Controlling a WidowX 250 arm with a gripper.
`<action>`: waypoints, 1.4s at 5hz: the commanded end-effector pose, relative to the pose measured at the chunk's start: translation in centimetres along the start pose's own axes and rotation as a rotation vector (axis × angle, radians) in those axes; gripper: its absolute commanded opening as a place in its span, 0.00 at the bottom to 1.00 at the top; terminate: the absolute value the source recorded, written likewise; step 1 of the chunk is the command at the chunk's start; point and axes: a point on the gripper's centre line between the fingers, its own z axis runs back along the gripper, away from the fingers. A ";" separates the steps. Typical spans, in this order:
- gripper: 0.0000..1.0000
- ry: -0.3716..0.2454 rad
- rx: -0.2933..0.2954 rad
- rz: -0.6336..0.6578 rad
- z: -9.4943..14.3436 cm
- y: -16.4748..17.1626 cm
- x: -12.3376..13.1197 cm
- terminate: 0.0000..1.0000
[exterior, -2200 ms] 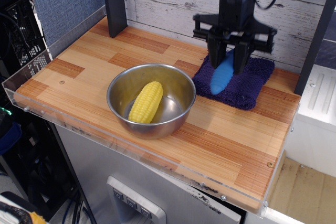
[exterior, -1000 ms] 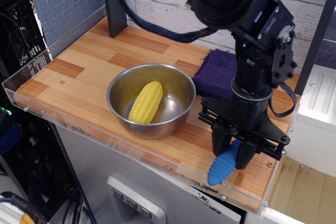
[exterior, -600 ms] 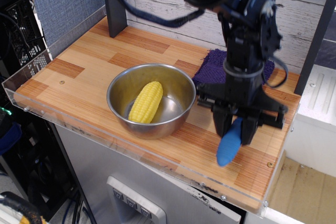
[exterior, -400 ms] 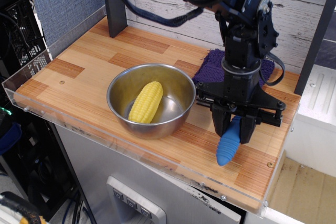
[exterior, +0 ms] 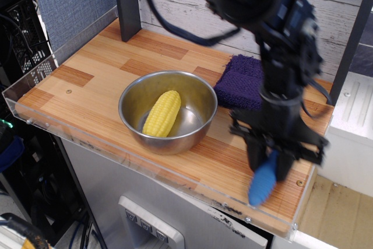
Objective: Place the blue spoon on the front right corner of the table
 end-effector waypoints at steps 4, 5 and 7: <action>1.00 -0.062 0.041 -0.025 2.6 1.4 -1.1 0.00; 1.00 -0.120 0.048 -0.016 5.4 2.5 -1.2 0.00; 1.00 -0.270 0.035 -0.056 13.7 2.0 -1.8 0.00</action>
